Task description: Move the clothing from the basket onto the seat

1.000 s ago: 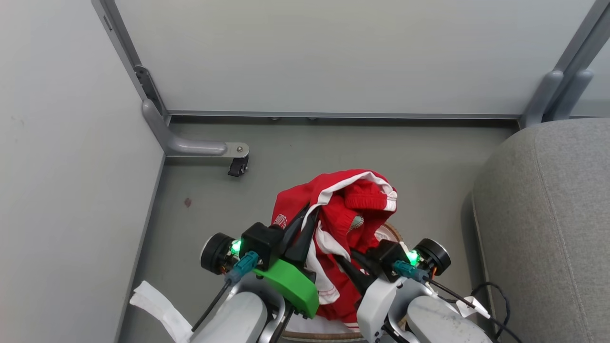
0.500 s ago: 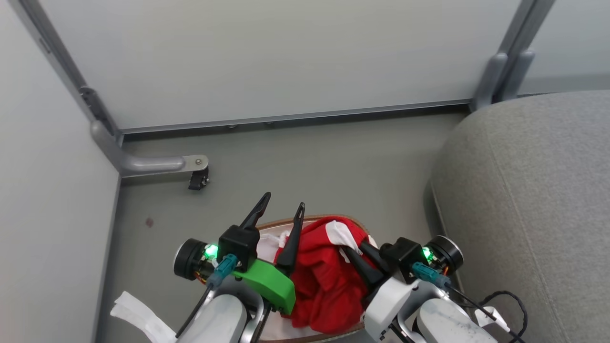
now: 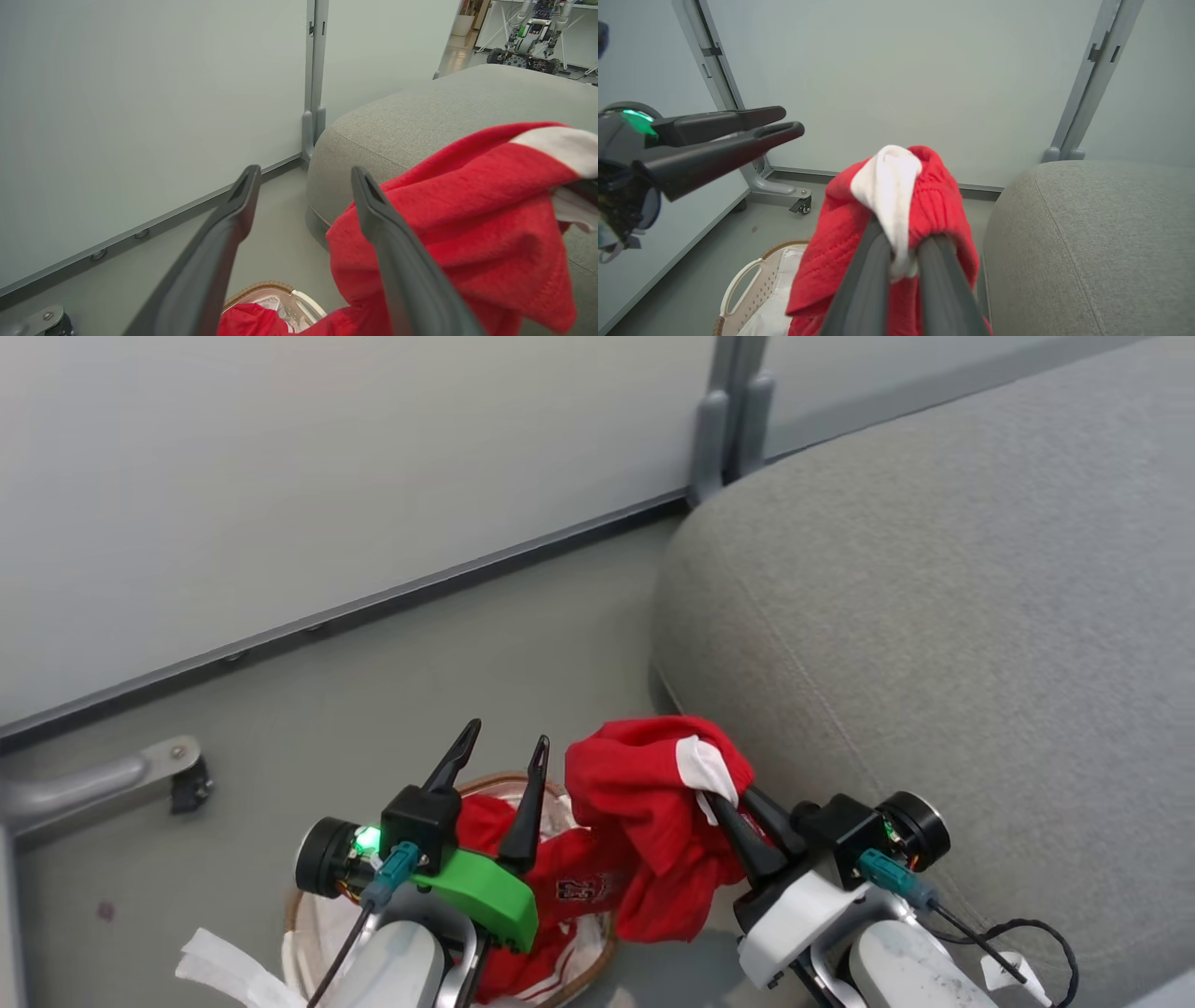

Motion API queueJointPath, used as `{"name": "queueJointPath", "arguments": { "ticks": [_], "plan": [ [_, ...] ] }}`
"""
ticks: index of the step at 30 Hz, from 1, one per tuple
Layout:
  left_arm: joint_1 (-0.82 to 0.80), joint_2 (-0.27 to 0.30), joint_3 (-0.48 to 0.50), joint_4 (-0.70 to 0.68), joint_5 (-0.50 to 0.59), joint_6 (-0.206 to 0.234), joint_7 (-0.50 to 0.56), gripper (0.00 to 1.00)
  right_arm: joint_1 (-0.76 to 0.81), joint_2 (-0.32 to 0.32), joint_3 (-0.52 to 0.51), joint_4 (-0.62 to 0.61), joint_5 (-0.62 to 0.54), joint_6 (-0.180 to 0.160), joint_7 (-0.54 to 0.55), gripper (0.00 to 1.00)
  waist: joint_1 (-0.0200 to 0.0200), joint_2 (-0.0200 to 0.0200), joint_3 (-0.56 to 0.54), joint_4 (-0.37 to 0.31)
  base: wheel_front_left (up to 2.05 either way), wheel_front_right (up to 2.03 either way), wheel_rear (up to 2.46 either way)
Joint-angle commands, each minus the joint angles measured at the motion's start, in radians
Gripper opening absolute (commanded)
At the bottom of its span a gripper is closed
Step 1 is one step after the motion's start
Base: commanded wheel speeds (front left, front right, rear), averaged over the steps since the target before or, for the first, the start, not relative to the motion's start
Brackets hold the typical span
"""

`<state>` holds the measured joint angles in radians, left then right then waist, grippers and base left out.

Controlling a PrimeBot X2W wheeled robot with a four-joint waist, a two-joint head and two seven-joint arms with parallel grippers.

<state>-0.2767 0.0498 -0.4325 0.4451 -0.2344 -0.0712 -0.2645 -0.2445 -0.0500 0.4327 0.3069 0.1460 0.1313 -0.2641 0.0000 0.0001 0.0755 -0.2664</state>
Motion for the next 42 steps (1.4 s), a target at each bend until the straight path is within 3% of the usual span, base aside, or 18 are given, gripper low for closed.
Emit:
{"name": "queueJointPath", "arguments": {
  "ticks": [1, 4, 11, 19, 24, 29, 35, 42],
  "plan": [
    [0.012, 0.003, 0.005, -0.001, 0.01, -0.005, 0.0, 1.0, 0.016, -0.002, -0.005, -0.012, -0.007, -0.001, -0.001, 0.0, 0.0, -0.0001, 0.017, -0.199, 0.0, 0.0, 0.0],
    [0.008, 0.003, 0.006, 0.001, 0.022, -0.012, 0.0, 1.0, 0.019, -0.003, -0.032, -0.032, -0.029, -0.001, -0.001, 0.0, 0.0, -0.0001, 0.027, -0.248, 0.0, 0.0, 0.0],
    [-0.033, 0.004, -0.022, 0.008, 0.031, -0.031, 0.0, 1.0, -0.01, -0.016, -0.178, -0.11, -0.068, -0.001, -0.001, 0.0, 0.0, -0.0001, 0.077, -0.272, 0.0, 0.0, 0.0],
    [-0.056, 0.019, -0.002, -0.026, 0.086, -0.042, 0.0, 1.0, -0.274, -0.169, -0.239, -0.128, -0.13, -0.001, -0.001, 0.0, 0.0, -0.0001, 0.177, -0.274, 0.0, 0.0, 0.0],
    [-0.087, 0.031, -0.013, -0.061, 0.106, -0.05, 0.0, 1.0, -0.484, -0.272, -0.299, -0.097, -0.155, -0.001, -0.001, 0.0, 0.0, -0.0001, 0.272, -0.215, 0.0, 0.0, 0.0],
    [-0.143, 0.052, -0.041, -0.109, 0.108, -0.059, 0.0, 1.0, -0.671, -0.325, -0.404, -0.001, -0.14, -0.001, -0.001, 0.0, 0.0, -0.0001, 0.376, -0.144, 0.0, 0.0, 0.0],
    [-0.187, 0.083, -0.06, -0.139, 0.112, -0.059, 0.0, 1.0, -0.749, -0.322, -0.465, 0.12, -0.168, -0.001, -0.001, 0.0, 0.0, -0.0001, 0.472, -0.096, 0.0, 0.0, 0.0],
    [-0.213, 0.133, -0.086, -0.205, 0.073, -0.06, 0.0, 1.0, -0.654, -0.23, -0.568, 0.206, -0.194, -0.001, -0.001, 0.0, 0.0, -0.0001, 0.537, -0.078, 0.0, 0.0, 0.0]
  ]
}}
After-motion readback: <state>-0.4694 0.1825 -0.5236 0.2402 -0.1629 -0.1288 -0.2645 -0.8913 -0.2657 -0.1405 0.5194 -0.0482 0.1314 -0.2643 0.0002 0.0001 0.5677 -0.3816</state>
